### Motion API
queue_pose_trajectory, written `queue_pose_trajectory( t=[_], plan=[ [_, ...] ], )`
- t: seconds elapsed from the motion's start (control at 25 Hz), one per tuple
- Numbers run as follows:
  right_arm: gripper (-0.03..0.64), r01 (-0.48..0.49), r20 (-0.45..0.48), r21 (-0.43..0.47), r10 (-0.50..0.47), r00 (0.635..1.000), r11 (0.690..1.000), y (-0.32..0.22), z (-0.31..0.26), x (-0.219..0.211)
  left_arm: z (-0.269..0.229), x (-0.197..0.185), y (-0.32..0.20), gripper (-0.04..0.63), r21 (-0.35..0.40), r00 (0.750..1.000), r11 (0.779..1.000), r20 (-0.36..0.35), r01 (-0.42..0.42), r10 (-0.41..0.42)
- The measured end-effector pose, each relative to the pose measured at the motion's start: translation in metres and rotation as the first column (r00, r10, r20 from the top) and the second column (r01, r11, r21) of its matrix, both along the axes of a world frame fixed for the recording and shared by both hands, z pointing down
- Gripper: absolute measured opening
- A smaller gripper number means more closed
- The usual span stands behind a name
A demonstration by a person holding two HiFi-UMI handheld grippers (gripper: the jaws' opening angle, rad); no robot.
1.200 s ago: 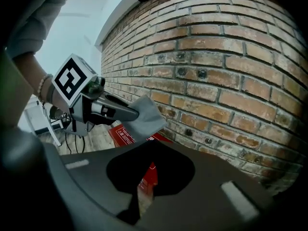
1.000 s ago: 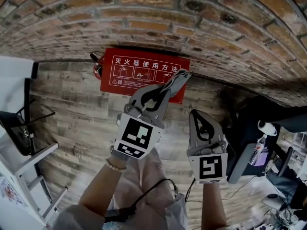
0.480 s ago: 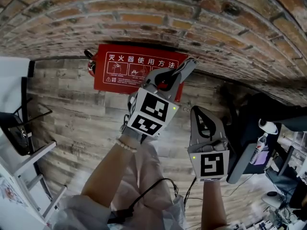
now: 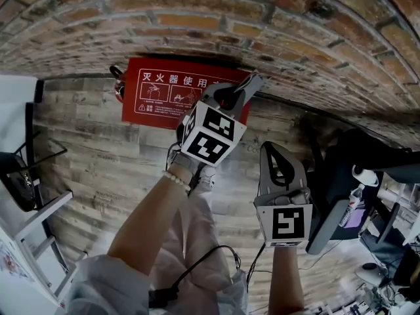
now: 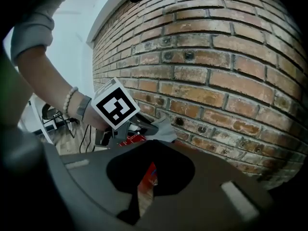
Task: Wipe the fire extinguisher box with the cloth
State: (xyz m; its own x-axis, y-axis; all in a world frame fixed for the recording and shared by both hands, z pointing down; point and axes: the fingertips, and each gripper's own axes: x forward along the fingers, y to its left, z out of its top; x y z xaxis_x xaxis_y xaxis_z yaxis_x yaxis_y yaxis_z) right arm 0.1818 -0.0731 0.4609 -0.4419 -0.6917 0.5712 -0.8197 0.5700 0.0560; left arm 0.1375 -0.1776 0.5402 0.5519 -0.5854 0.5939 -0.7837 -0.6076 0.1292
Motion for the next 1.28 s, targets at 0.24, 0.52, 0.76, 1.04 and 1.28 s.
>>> queue_pose_trajectory(
  t=[0.24, 0.52, 0.76, 1.04, 1.28],
  plan=[
    [0.009, -0.005, 0.0, 0.016, 0.005, 1.0, 1.0, -0.01, 0.003, 0.0, 0.025, -0.002, -0.007, 0.012, -0.048, 0.999, 0.999, 0.043, 0.019, -0.017],
    [0.01, 0.0, 0.001, 0.015, 0.0, 1.0, 1.0, -0.016, 0.007, -0.004, 0.045, -0.007, -0.01, 0.012, -0.097, 0.996, 0.994, 0.078, 0.047, -0.039],
    [0.009, 0.002, -0.006, 0.002, -0.002, 1.0, 1.0, -0.016, 0.01, -0.007, 0.051, -0.01, -0.013, 0.012, -0.108, 0.994, 0.993, 0.097, 0.052, -0.042],
    [0.009, 0.024, -0.017, -0.011, -0.024, 1.0, 1.0, -0.012, 0.01, -0.014, 0.054, -0.021, -0.013, 0.014, -0.111, 0.993, 0.992, 0.108, 0.061, -0.049],
    [0.009, 0.045, -0.023, -0.014, -0.045, 0.999, 0.999, -0.011, 0.009, -0.024, 0.054, -0.035, -0.014, 0.014, -0.115, 0.992, 0.991, 0.11, 0.071, -0.058]
  ],
)
